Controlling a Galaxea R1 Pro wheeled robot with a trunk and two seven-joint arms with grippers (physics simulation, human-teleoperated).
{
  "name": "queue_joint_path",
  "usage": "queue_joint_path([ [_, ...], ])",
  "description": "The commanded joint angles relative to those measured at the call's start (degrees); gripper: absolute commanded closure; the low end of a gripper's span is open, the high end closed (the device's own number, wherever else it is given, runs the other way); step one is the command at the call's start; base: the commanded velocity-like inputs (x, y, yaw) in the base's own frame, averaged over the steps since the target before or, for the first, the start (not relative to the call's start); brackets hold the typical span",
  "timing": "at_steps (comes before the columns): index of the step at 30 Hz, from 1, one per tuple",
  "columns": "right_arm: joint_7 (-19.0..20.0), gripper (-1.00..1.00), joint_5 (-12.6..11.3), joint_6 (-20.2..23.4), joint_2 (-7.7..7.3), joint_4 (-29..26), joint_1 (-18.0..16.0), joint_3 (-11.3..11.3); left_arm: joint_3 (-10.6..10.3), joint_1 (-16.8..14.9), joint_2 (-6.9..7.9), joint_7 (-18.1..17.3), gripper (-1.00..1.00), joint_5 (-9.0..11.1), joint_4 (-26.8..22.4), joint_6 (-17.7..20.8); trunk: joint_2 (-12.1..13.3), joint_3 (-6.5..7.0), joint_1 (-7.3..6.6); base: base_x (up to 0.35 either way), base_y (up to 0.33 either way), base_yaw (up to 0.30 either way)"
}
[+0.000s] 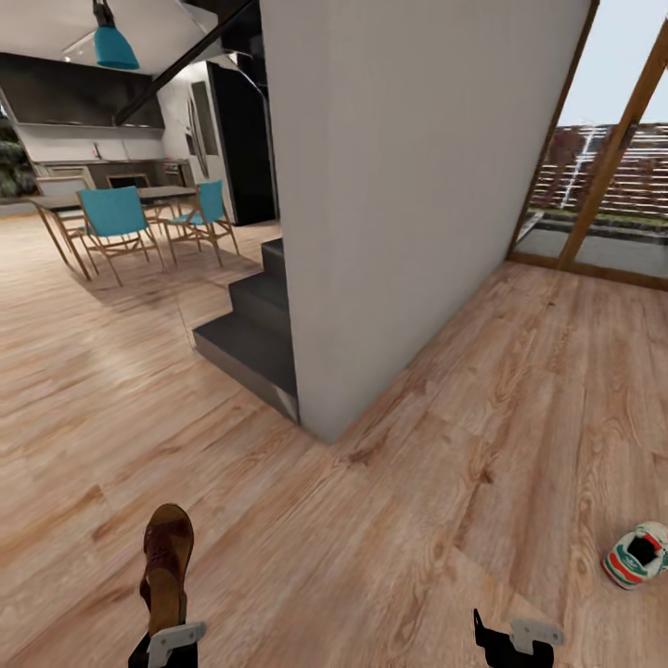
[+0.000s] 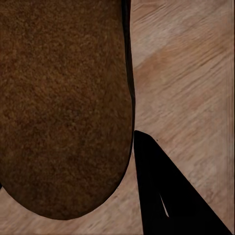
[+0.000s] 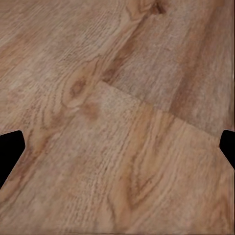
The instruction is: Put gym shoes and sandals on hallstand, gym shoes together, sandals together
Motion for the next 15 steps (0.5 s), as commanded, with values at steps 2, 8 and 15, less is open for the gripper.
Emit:
queue_joint_path([
  [2, 0.0, -1.00, 0.0, -0.2, 0.01, 0.1, 0.0, -0.1, 0.1, 0.0, 0.00, 0.4, 1.00, -0.6, 0.0, -0.1, 0.0, -0.04, -0.01, 0.000, 0.000, -0.267],
  [8, 0.0, -1.00, 0.0, -0.2, 0.01, 0.1, -0.1, -0.1, 0.1, 0.0, 0.00, 0.4, 1.00, -0.6, 0.1, -0.1, 0.0, -0.04, -0.01, 0.000, 0.000, -0.267],
  [15, 0.0, -1.00, 0.0, -0.1, 0.01, 0.1, -0.1, -0.1, 0.1, 0.0, 0.00, 0.4, 1.00, -0.6, 0.1, -0.1, 0.0, -0.04, -0.01, 0.000, 0.000, -0.267],
])
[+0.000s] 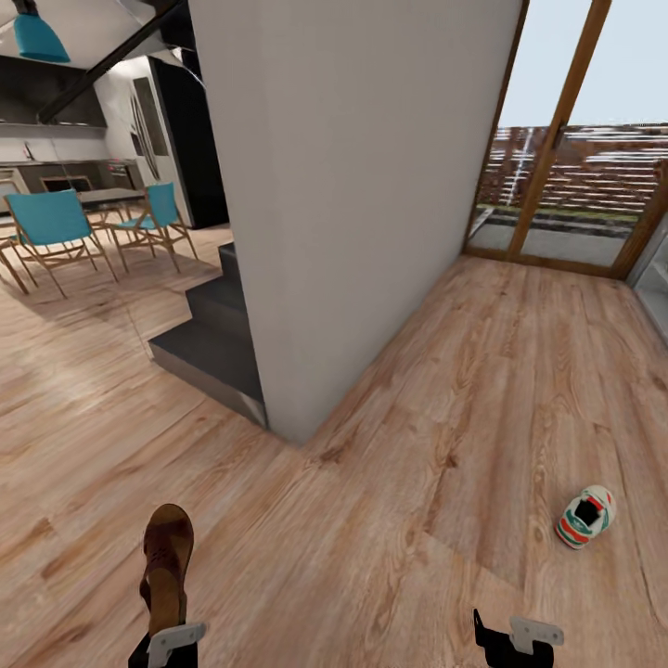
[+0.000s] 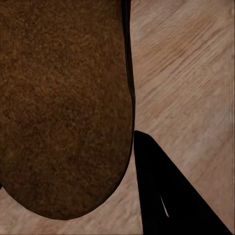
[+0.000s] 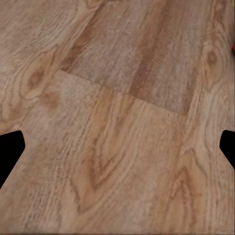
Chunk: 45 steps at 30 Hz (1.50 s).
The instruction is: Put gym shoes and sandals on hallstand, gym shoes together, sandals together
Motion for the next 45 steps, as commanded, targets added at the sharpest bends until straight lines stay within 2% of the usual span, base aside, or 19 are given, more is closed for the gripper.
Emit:
queue_joint_path([
  [1, 0.0, -1.00, 0.0, -0.2, 0.01, 0.1, 0.0, -0.1, 0.1, 0.0, 0.00, 0.4, 1.00, -0.6, 0.0, -0.1, 0.0, -0.04, -0.01, 0.000, 0.000, -0.267],
  [12, 0.0, -1.00, 0.0, -0.2, 0.01, 0.1, 0.0, -0.1, 0.0, 0.0, 0.00, 0.4, 1.00, -0.5, -0.1, -0.1, 0.0, -0.04, -0.01, 0.041, 0.000, -0.267],
  [45, 0.0, -1.00, 0.0, -0.2, 0.01, 0.1, 0.0, -0.1, 0.0, 0.0, -0.18, 0.4, 1.00, -0.6, -0.1, 0.0, 0.0, -0.04, -0.01, 0.332, 0.000, -0.267],
])
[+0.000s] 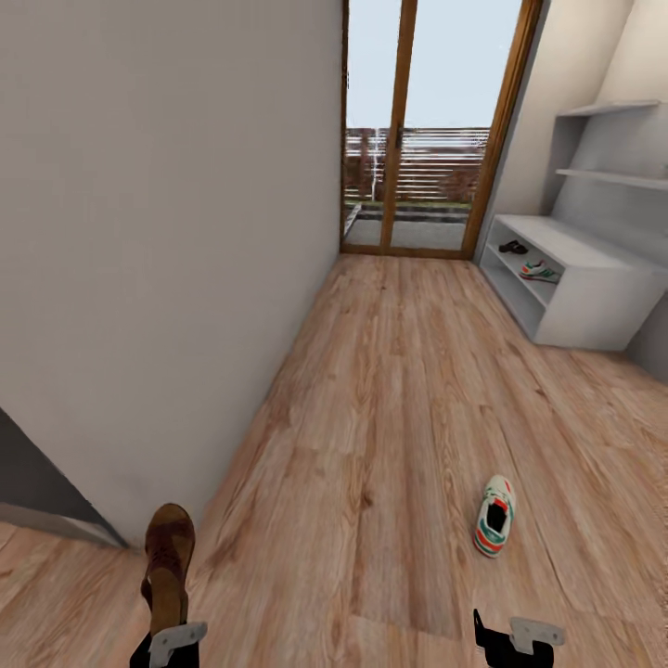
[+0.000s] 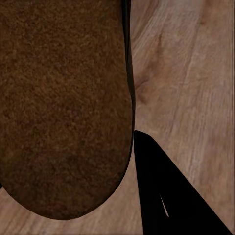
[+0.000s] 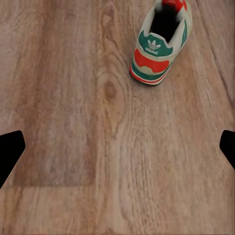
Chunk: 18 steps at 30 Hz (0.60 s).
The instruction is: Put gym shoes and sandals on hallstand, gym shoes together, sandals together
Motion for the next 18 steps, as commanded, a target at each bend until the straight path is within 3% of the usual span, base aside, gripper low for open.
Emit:
queue_joint_path([
  [1, 0.0, -1.00, 0.0, -0.2, 0.01, 0.1, 0.0, 0.0, 0.1, 0.0, 0.00, 0.4, 1.00, -0.6, 0.0, -0.1, 0.0, -0.05, 0.02, 0.337, 0.000, -0.267],
  [18, 0.0, -1.00, 0.0, -0.2, 0.01, 0.1, -0.1, 0.0, 0.1, 0.0, 0.04, 0.4, 1.00, -0.6, 0.1, -0.2, 0.0, -0.05, 0.02, 0.314, 0.000, -0.267],
])
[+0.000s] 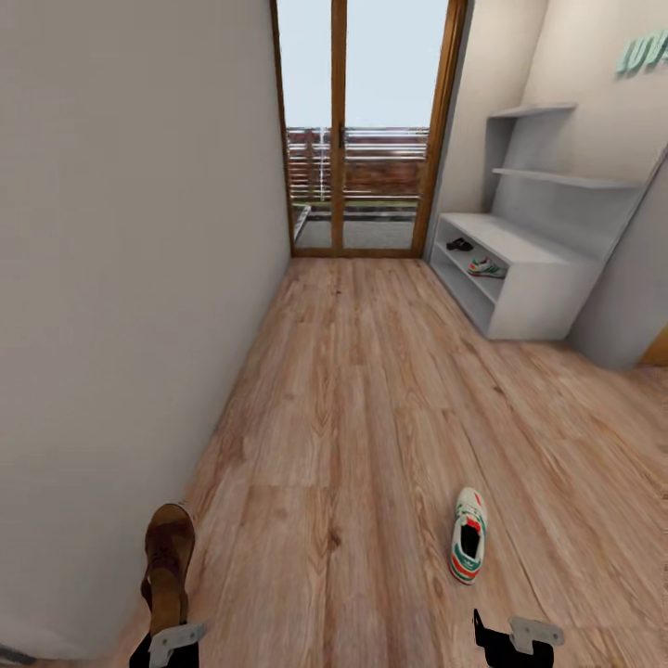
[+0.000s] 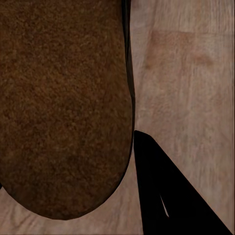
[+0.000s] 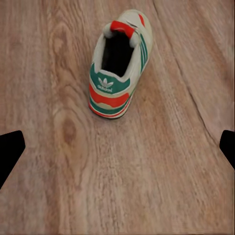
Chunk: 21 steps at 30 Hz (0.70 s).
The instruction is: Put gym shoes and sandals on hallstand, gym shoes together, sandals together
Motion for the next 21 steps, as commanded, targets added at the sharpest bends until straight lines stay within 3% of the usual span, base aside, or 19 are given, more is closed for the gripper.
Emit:
queue_joint_path([
  [1, 0.0, -1.00, 0.0, -0.2, 0.01, 0.1, 0.0, -0.1, 0.1, 0.0, 0.02, 0.4, 1.00, -0.5, 0.0, -0.1, 0.0, -0.04, 0.00, 0.041, 0.000, -0.267],
  [21, -0.3, -1.00, -0.3, -0.2, 0.02, 0.0, -0.1, -0.1, 0.1, 0.0, 0.04, 0.4, 1.00, -0.5, 0.1, -0.1, 0.0, 0.10, 0.00, 0.005, 0.000, -0.280],
])
